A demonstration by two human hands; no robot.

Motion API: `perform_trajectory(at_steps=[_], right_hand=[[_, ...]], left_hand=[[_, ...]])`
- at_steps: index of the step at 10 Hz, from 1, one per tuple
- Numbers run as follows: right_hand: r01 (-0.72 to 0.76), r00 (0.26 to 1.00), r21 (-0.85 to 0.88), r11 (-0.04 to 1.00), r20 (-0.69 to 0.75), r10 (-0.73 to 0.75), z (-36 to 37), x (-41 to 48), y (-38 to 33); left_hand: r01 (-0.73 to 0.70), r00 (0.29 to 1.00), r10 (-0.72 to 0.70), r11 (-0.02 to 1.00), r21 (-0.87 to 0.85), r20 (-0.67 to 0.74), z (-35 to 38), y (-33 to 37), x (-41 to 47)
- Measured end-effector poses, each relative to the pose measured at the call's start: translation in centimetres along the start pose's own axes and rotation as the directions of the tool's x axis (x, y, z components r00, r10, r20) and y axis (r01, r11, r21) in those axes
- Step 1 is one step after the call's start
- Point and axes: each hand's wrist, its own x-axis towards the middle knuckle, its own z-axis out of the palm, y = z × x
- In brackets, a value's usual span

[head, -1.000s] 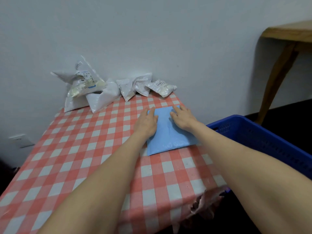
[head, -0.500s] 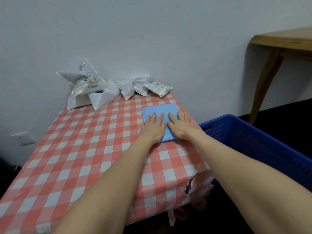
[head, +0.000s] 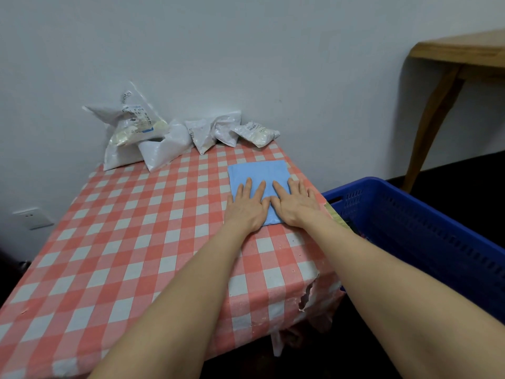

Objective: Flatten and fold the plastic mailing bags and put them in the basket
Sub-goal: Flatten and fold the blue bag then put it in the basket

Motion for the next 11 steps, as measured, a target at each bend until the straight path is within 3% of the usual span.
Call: perform_trajectory(at_steps=[8, 11], right_hand=[[-0.014, 0.997, 0.009, 1.0, 0.07, 0.014, -0.66, 0.16, -0.14], [-0.02, 0.998, 0.04, 0.999, 0.064, 0.018, -0.4, 0.27, -0.06]], left_hand=[[0.027, 0.999, -0.028, 0.999, 0.026, 0.046, -0.63, 0.34, -0.08], [0.048, 0.999, -0.048, 0.999, -0.025, -0.014, -0.05, 0.2, -0.13]])
